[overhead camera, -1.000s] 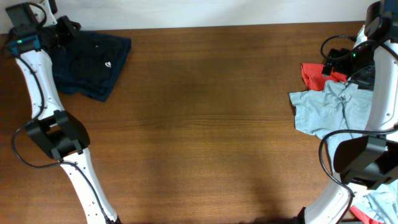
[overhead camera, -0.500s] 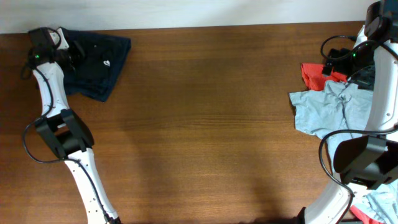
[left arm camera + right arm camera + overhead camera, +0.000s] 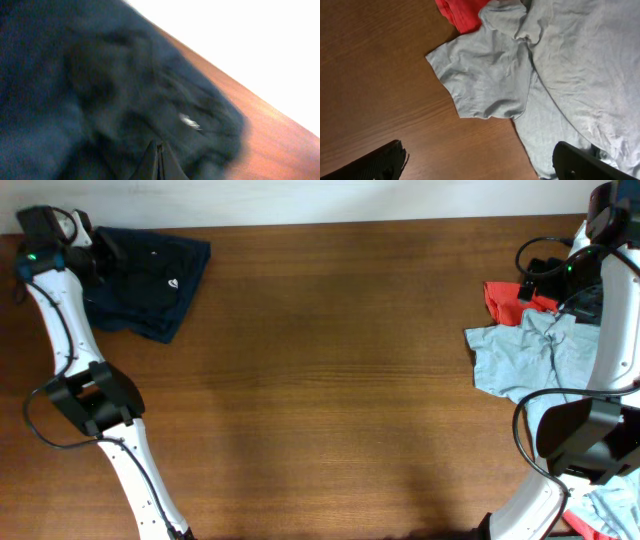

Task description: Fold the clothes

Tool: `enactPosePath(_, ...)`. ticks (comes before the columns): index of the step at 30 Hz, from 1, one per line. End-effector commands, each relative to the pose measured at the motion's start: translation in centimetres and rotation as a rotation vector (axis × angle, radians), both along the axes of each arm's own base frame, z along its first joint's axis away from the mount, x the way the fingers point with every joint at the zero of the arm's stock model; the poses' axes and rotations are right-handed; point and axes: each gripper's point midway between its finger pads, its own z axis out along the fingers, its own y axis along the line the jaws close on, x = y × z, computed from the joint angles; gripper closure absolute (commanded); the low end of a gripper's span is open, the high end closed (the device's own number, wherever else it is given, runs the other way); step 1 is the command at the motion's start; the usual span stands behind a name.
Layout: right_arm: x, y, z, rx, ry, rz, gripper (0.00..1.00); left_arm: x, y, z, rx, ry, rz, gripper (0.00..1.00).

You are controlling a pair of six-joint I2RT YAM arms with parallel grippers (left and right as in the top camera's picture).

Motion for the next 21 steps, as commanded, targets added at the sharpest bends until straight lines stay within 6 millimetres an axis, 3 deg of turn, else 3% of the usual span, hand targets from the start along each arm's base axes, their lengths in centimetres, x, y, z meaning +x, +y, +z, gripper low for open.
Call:
enactPosePath(1, 0.0, 0.1, 0.0, 0.002, 0.0, -0.002, 0.01, -2.0, -2.9, 3.5, -0.103, 0.019, -0.059, 1.0)
enactPosePath(5, 0.0, 0.1, 0.0, 0.002, 0.0, -0.002, 0.01, -4.0, -5.6, -0.9, -0.125, 0.159, -0.157, 1.0)
enactPosePath(9, 0.0, 0.1, 0.0, 0.002, 0.0, -0.002, 0.01, -4.1, -7.9, -5.3, -0.127, 0.218, -0.232, 1.0)
enactPosePath(17, 0.0, 0.1, 0.0, 0.002, 0.0, -0.003, 0.01, -5.6, -9.9, -14.9, -0.191, 0.373, -0.259, 1.0)
enactPosePath(19, 0.0, 0.1, 0.0, 0.002, 0.0, -0.002, 0.01, -6.0, -10.0, -16.3, -0.195, 0.39, -0.273, 1.0)
enactPosePath(21, 0.0, 0.1, 0.0, 0.002, 0.0, -0.002, 0.01, -6.0, -10.6, -16.2, -0.221, 0.367, -0.305, 1.0)
